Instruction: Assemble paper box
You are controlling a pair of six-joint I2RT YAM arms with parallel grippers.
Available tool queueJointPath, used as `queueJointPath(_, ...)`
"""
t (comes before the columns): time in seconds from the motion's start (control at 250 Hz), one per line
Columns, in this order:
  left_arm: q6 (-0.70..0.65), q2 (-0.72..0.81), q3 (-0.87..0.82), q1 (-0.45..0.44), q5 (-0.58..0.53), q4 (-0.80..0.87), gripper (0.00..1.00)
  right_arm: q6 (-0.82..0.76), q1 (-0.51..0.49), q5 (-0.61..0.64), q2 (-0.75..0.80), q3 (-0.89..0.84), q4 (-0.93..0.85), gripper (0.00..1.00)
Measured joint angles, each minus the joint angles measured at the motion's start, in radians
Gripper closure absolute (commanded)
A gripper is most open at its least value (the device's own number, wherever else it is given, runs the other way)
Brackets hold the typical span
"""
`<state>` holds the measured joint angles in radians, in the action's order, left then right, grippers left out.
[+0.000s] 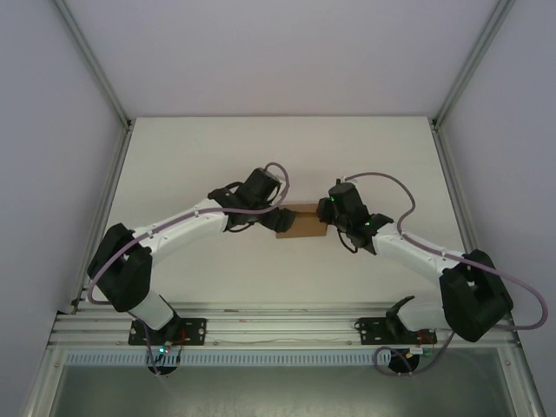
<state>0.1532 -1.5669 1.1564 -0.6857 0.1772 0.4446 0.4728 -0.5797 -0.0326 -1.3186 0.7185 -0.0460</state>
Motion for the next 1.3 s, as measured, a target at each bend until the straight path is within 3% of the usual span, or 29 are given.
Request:
queueJointPath(0.18, 0.029, 0.024, 0.037, 0.006, 0.006, 0.024, 0.0, 0.007, 0.0, 0.002, 0.005, -0.02, 0.029, 0.76)
queueJointPath(0.428, 0.162, -0.023, 0.063, 0.115, 0.069, -0.019, 0.23, 0.006, 0.0, -0.001, 0.021, -0.037, 0.037, 0.75)
queueJointPath(0.584, 0.225, -0.043, -0.029, 0.129, 0.147, -0.085, 0.38, 0.006, 0.0, -0.002, 0.034, -0.05, 0.041, 0.73)
queueJointPath(0.716, 0.277, -0.042, -0.11, 0.138, 0.233, -0.181, 0.55, 0.009, -0.003, -0.005, 0.047, -0.074, 0.044, 0.66)
queueJointPath(0.823, 0.301, -0.033, -0.157, 0.157, 0.283, -0.264, 0.57, 0.007, -0.002, -0.002, 0.071, -0.082, 0.024, 0.56)
queueJointPath(0.943, 0.322, -0.02, -0.213, 0.164, 0.327, -0.355, 0.68, 0.009, -0.002, -0.002, 0.106, -0.087, -0.026, 0.5)
queueJointPath(1.031, 0.329, -0.018, -0.232, 0.165, 0.348, -0.402, 0.71, 0.005, 0.004, -0.016, 0.126, -0.087, -0.058, 0.51)
queueJointPath(1.299, 0.33, -0.019, -0.243, 0.17, 0.358, -0.436, 0.75, 0.018, 0.097, -0.167, 0.149, -0.112, -0.017, 0.7)
